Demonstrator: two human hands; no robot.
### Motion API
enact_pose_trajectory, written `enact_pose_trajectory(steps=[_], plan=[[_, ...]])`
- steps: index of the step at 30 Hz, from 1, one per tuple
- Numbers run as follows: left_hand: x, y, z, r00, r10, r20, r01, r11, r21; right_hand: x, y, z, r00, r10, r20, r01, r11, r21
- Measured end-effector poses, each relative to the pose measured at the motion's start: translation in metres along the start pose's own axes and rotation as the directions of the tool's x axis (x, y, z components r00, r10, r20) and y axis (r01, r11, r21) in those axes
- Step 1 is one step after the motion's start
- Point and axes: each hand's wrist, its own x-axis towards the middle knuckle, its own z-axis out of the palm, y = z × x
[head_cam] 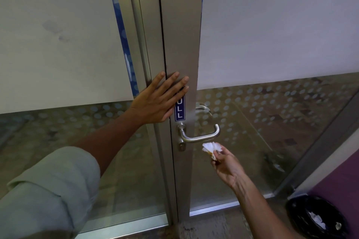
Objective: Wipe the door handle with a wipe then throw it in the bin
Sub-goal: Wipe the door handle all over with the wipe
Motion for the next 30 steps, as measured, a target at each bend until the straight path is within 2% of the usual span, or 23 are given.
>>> enact_pose_trajectory(steps=[5,8,12,16,21,26,28,30], plan=[[0.0,0.0,0.0,1.0,-0.001,0.005,0.001,1.0,-0.006,0.009,0.018,0.013,0.998,0.012,-0.055,-0.009,0.999,0.041],[0.0,0.0,0.0,1.0,-0.002,-0.001,0.002,1.0,-0.014,0.017,0.033,0.033,0.99,-0.044,-0.135,0.044,0.999,-0.004],[0.001,0.001,-0.001,1.0,-0.001,-0.002,0.001,1.0,-0.017,0.021,0.055,0.07,0.976,-0.178,-0.123,0.171,0.983,-0.072],[0.0,0.0,-0.001,1.0,-0.005,-0.008,0.005,1.0,-0.027,0.026,0.081,0.096,0.909,-0.356,-0.216,0.333,0.933,-0.135],[0.0,0.0,-0.002,1.0,-0.002,-0.016,0.002,1.0,-0.016,0.037,0.098,0.111,0.823,-0.4,-0.403,0.374,0.916,-0.146],[0.0,0.0,-0.002,1.0,0.0,-0.011,0.0,1.0,-0.018,0.039,0.106,0.121,0.675,-0.566,-0.474,0.425,0.823,-0.376],[0.0,0.0,-0.001,1.0,0.002,-0.011,-0.002,1.0,-0.007,0.039,0.106,0.12,0.669,-0.597,-0.443,0.398,0.791,-0.464],[0.0,-0.001,-0.001,1.0,-0.001,-0.014,0.001,1.0,-0.001,0.036,0.106,0.115,0.701,-0.601,-0.383,0.339,0.754,-0.563]])
